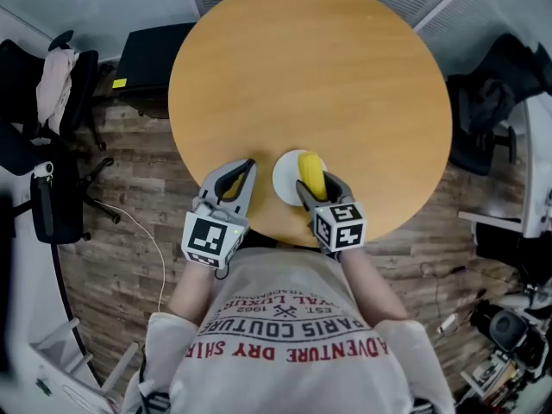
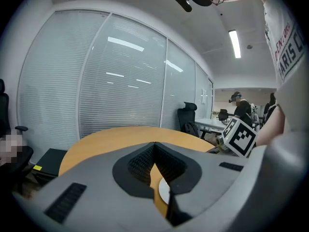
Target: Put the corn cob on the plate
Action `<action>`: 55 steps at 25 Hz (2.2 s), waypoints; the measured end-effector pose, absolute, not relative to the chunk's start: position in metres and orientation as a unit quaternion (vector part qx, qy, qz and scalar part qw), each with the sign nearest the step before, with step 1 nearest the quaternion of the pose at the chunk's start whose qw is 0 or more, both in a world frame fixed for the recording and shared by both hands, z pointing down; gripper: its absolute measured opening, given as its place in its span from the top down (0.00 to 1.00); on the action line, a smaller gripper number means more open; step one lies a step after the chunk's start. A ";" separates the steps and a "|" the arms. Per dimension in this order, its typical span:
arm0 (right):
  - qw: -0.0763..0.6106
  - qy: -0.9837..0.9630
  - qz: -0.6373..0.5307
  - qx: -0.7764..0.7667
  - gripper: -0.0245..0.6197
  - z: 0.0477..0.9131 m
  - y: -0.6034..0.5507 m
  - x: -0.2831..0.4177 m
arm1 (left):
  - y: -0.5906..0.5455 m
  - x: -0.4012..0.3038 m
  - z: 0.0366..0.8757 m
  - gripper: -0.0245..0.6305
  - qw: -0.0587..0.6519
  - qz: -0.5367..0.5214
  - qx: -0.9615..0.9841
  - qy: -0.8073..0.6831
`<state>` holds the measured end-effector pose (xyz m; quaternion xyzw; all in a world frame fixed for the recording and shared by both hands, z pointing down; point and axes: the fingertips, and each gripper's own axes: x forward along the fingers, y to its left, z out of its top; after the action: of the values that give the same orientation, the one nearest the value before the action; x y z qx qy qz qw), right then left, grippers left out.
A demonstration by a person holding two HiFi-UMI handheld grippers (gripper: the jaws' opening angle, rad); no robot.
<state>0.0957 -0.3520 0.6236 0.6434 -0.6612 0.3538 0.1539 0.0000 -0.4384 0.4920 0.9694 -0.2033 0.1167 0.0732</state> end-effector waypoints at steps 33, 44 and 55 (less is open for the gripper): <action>0.283 -0.615 0.407 0.613 0.55 0.705 -0.364 0.082 | -0.467 -0.004 0.527 0.91 0.114 0.135 0.963 -0.204; 0.191 -0.604 0.358 0.686 0.55 0.647 -0.368 0.099 | -0.456 -0.006 0.515 0.91 0.101 0.124 0.967 -0.200; 0.144 -0.639 0.264 0.708 0.92 0.565 -0.374 0.098 | -0.443 -0.002 0.476 0.91 0.060 0.102 0.976 -0.180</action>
<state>0.0976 -0.3739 0.5654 0.7077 -0.6392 0.2640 0.1443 -0.0016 -0.4432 0.4765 0.9765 -0.1804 0.1017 0.0601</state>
